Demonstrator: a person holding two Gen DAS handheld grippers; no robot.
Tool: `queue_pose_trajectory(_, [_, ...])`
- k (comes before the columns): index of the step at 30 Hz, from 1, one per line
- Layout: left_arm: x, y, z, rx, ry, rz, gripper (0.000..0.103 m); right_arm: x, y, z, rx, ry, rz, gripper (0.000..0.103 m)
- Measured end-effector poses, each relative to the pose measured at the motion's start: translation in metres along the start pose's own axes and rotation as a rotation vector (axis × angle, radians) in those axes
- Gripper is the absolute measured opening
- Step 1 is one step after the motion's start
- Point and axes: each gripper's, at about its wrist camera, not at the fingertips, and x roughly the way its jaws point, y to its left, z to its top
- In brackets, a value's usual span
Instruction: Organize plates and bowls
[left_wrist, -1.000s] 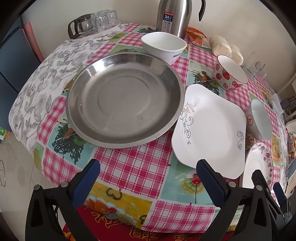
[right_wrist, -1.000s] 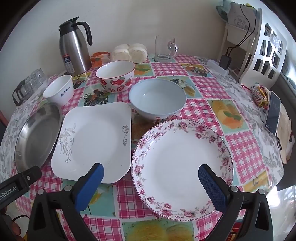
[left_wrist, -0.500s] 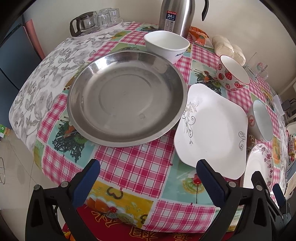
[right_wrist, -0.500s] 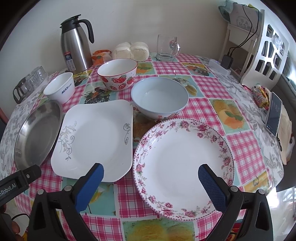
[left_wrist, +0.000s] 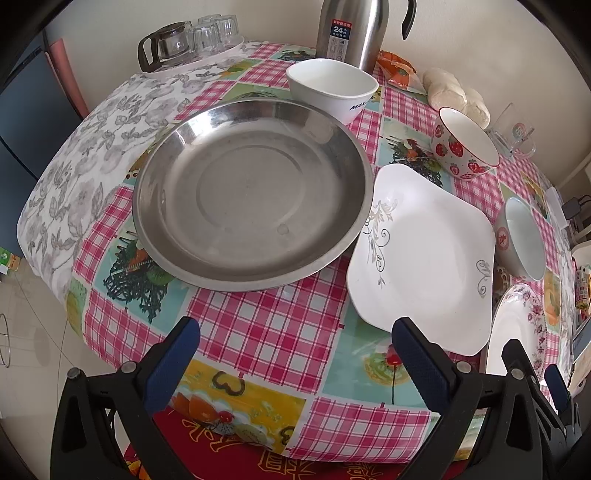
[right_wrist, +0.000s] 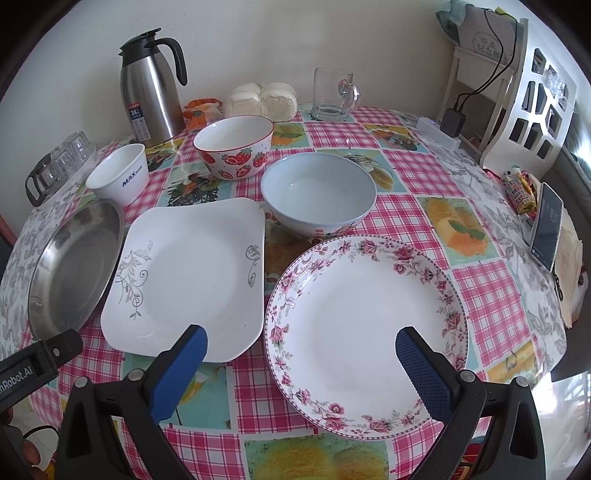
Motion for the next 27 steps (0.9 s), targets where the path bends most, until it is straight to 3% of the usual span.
queue_pose_trajectory(27, [0.003, -0.002, -0.0034, 0.001, 0.009, 0.001, 0.103, 0.0012, -0.0003, 0.0002, -0.001, 0.003, -0.001, 0.103])
